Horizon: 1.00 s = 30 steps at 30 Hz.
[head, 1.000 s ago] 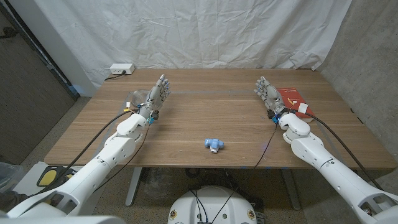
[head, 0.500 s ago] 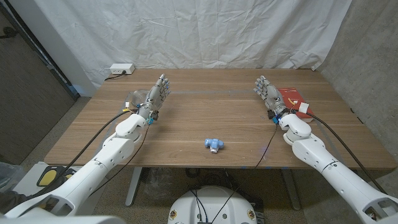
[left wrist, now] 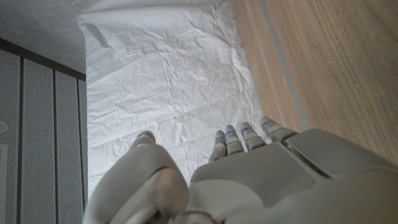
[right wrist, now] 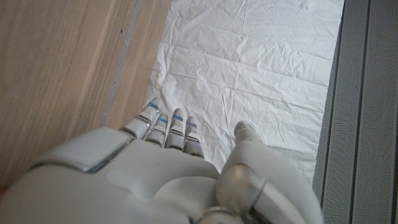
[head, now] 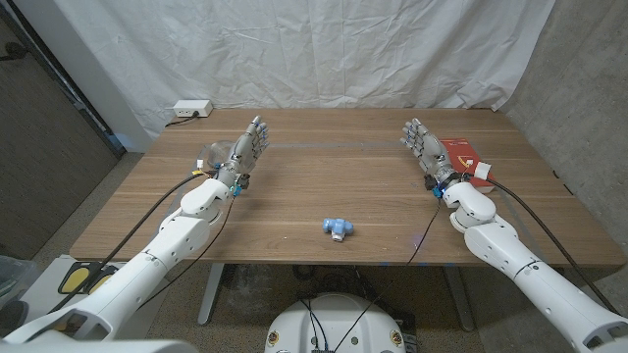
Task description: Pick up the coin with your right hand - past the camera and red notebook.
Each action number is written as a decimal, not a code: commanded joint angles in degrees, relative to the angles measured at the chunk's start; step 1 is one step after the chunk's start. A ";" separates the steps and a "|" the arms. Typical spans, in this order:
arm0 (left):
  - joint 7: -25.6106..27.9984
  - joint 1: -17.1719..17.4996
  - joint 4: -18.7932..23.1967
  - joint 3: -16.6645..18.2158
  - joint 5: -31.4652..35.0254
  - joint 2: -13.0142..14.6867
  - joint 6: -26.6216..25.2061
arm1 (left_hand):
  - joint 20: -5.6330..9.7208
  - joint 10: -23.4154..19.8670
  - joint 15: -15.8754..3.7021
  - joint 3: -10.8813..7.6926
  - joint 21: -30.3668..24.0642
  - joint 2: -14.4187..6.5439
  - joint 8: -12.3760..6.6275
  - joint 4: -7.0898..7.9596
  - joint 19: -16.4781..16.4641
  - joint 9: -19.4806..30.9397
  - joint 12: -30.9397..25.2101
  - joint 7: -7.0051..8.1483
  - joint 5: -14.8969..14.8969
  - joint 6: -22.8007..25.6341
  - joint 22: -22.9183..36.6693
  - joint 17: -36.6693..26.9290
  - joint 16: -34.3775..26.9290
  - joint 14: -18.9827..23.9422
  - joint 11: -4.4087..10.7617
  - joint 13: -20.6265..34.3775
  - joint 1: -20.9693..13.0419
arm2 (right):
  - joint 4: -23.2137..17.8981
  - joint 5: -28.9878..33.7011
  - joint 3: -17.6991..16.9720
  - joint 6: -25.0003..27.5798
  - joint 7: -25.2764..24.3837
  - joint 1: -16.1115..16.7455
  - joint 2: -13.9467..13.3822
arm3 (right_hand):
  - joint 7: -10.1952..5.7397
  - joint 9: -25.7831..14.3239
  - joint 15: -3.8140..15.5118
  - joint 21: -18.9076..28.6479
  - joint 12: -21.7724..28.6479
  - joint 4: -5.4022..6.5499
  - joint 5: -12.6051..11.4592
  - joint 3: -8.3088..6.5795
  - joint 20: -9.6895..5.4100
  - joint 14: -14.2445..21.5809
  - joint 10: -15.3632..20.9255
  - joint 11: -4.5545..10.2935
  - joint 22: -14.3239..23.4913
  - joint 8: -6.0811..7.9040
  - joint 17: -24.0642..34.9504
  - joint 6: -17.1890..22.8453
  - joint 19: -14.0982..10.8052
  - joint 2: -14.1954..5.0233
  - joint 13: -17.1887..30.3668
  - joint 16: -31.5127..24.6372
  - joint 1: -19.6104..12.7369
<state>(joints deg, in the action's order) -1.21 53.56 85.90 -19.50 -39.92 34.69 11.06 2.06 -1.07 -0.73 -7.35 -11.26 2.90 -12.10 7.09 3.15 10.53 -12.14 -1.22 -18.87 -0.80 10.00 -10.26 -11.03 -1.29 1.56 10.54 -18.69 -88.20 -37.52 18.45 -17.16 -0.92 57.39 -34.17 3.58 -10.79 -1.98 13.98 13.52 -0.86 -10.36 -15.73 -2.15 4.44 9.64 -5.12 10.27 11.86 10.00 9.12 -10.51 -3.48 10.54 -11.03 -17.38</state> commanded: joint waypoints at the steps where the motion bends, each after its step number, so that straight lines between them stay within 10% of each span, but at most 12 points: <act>1: 0.36 0.13 1.44 -0.43 0.37 0.35 -0.89 | 4.53 -0.62 -0.11 0.09 -0.67 -0.41 -0.34 -0.12 -0.67 0.24 -0.42 -0.16 -0.46 0.64 0.22 -0.09 -0.36 0.94 -0.04 0.18 -0.42 | -2.72 -0.66 -1.69 -0.44 1.38 2.76 -3.10 | 0.05 -0.17 0.05 -0.09 0.32 -0.34 0.04 -0.12 -1.49 0.50 0.57 0.12 0.23 0.37 0.29 0.75 -0.31 -0.08 0.11 -0.26 -0.50; 30: 0.14 0.61 1.10 -0.69 1.07 -0.14 0.93 | 4.27 -1.49 -0.09 0.00 -0.66 -1.32 -0.37 -0.46 -1.22 0.23 -0.36 0.01 -0.88 1.76 0.21 -0.08 -0.27 1.72 0.14 0.17 -1.18 | -4.99 -1.85 -5.49 -4.67 1.55 7.80 -4.25 | -0.26 -0.18 -0.01 -0.37 0.35 -0.88 0.17 0.05 -1.26 0.97 1.40 0.19 0.28 0.33 0.35 1.54 -0.74 -0.41 0.15 -0.13 -0.78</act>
<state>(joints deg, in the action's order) -0.46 54.80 88.07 -19.84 -39.09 35.09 11.15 1.75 -2.01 -0.71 -7.12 -11.69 2.02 -12.09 6.86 2.26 10.52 -12.14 -1.33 -19.51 0.54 10.00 -10.26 -11.02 -0.06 1.65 10.54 -19.57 -92.27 -39.30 14.29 -20.11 1.03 63.23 -38.19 3.48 -10.78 -1.95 13.75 13.52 -1.44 -10.36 -15.51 -2.15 5.03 10.45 -4.91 10.27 11.86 10.28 10.05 -10.49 -3.79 10.53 -11.03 -17.68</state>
